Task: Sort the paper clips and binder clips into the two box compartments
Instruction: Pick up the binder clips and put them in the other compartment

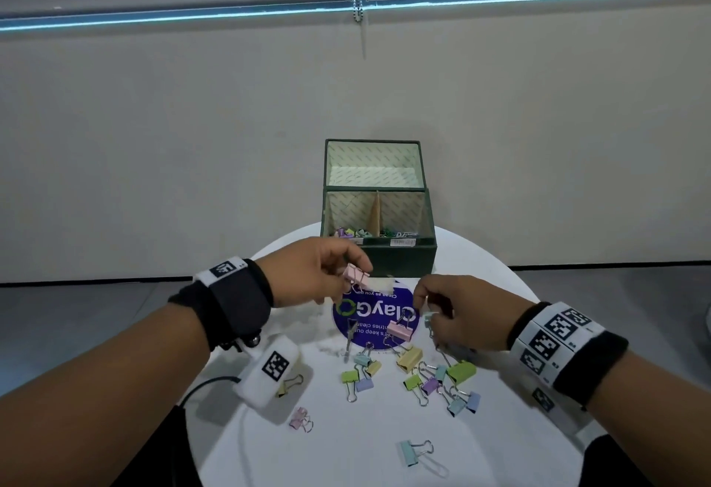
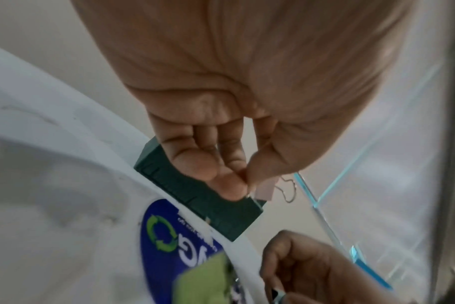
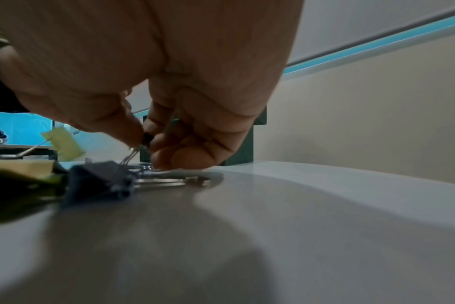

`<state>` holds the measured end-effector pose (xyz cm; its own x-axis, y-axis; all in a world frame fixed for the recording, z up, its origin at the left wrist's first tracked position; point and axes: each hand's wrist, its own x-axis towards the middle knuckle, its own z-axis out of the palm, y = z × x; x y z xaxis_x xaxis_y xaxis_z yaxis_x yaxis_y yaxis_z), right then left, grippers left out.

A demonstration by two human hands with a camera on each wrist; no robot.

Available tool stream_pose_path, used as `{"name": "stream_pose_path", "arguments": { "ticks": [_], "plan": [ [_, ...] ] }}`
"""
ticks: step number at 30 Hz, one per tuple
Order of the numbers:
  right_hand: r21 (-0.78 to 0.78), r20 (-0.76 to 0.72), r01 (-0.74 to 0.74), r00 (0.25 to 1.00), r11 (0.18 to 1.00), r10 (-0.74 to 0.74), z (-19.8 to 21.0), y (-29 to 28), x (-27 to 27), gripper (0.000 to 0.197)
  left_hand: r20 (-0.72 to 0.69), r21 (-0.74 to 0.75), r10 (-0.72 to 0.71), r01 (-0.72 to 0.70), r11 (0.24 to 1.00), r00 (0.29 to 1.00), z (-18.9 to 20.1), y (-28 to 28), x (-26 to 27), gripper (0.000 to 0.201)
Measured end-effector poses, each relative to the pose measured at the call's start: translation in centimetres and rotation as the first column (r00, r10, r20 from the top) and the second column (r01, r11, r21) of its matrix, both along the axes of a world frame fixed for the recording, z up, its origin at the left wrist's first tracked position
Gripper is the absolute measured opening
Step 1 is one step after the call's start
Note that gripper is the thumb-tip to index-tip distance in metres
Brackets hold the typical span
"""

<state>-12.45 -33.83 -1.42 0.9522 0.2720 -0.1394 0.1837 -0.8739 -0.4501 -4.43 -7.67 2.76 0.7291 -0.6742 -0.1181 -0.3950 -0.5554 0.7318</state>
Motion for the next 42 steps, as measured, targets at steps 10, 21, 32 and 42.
{"name": "stream_pose_path", "arguments": {
  "ticks": [10, 21, 32, 42],
  "plan": [
    [0.022, 0.147, 0.046, 0.988, 0.999, -0.049, 0.4, 0.1, 0.0, 0.017, -0.022, -0.142, 0.201, -0.202, 0.969, 0.979, 1.2, 0.4, 2.4, 0.029],
    [-0.049, 0.09, 0.036, 0.995, 0.998, -0.032, 0.8, 0.5, -0.3, 0.025, 0.491, 0.023, 0.291, -0.347, 0.938, 0.821, 3.1, -0.5, 5.6, 0.037],
    [-0.095, 0.135, -0.106, 0.984, 0.99, 0.118, 2.2, 3.6, 0.6, 0.025, 0.2, 0.646, -0.307, 0.111, 0.756, 0.93, 0.5, 6.8, -2.6, 0.043],
    [-0.336, -0.089, -0.302, 0.953, 0.892, 0.289, 2.5, 9.2, 3.0, 0.014, 0.268, 0.475, -0.249, 0.097, 0.875, 0.931, -2.8, 8.7, -3.4, 0.026]
  ]
}}
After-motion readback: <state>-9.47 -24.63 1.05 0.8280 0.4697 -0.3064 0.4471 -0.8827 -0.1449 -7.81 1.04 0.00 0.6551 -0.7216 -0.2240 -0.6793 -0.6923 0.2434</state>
